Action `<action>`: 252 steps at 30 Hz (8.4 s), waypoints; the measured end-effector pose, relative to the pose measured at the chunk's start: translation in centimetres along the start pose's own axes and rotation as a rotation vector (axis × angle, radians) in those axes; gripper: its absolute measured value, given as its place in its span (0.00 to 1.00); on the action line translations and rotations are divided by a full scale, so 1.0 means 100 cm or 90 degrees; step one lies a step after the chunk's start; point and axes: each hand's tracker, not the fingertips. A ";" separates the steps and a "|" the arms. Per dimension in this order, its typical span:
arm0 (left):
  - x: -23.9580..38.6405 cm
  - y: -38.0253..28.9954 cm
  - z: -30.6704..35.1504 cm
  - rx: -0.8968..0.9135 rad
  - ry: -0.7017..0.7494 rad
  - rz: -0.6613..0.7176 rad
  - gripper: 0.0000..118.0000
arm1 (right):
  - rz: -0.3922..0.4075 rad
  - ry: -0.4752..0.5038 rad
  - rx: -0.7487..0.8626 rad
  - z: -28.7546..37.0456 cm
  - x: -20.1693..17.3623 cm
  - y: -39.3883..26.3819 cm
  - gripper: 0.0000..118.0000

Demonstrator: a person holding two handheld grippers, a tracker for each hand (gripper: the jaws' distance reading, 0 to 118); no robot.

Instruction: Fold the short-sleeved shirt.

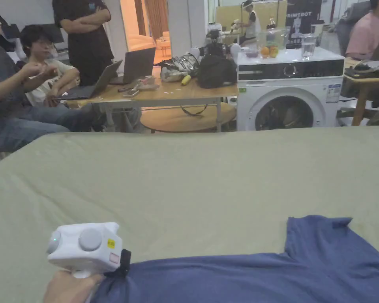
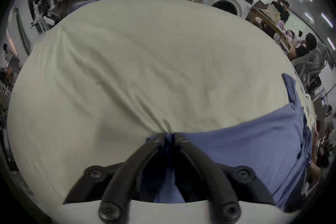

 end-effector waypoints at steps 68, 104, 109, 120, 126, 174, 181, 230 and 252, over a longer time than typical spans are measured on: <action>0.080 -0.184 0.246 0.515 -0.186 -0.076 0.00 | -0.008 0.053 0.177 0.041 -0.109 0.001 0.00; -0.109 -0.201 0.141 0.304 -0.343 0.436 0.05 | -0.064 0.100 0.068 0.069 -0.071 -0.042 0.00; -0.087 -0.175 0.210 0.368 -0.175 0.270 0.05 | -0.089 0.102 0.078 0.068 -0.071 -0.046 0.00; 0.152 -0.170 0.094 0.144 -0.224 -0.101 0.05 | -0.118 0.117 0.088 0.072 -0.082 -0.056 0.00; 0.163 -0.166 0.099 0.156 -0.413 -0.036 0.74 | -0.118 0.092 0.092 0.078 -0.073 -0.063 0.00; 0.022 -0.159 0.207 0.323 -0.344 0.170 0.09 | -0.171 0.144 0.057 0.055 -0.072 -0.061 0.00; 0.185 -0.156 0.124 0.189 -0.312 -0.059 0.09 | -0.180 0.130 0.067 0.077 -0.070 -0.070 0.00; 0.090 -0.170 0.033 -0.017 -0.535 0.225 0.45 | -0.093 0.153 -0.169 -0.070 -0.117 -0.063 0.00; -0.218 -0.135 0.167 0.196 -0.242 0.339 0.24 | -0.069 0.481 -0.024 -0.127 -0.330 0.048 0.00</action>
